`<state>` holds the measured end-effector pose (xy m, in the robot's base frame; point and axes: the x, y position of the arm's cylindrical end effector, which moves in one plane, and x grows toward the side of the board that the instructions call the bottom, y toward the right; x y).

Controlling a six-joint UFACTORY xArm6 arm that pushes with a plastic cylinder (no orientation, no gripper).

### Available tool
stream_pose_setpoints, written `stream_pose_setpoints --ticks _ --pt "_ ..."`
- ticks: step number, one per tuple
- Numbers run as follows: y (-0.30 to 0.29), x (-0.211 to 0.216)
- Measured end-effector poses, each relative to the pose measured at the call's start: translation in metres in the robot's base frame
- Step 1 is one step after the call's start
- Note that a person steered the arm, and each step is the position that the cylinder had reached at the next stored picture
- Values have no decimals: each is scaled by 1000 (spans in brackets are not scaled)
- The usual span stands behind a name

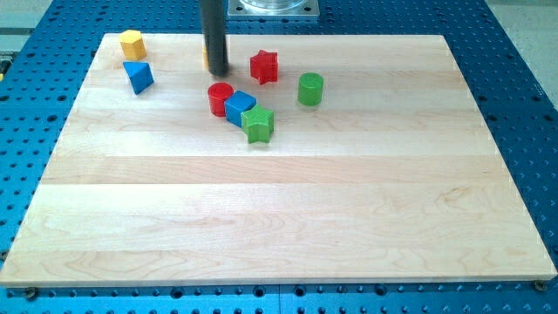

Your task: Move the red star to the bottom right of the heart

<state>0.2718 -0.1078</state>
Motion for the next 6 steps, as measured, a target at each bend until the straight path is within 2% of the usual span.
stream_pose_setpoints --ticks 1,2,3,4,5,6 --pt "57 -16" --pt "163 -39" --pt "186 8" --pt "108 26" --pt "58 25" --pt "96 -15"
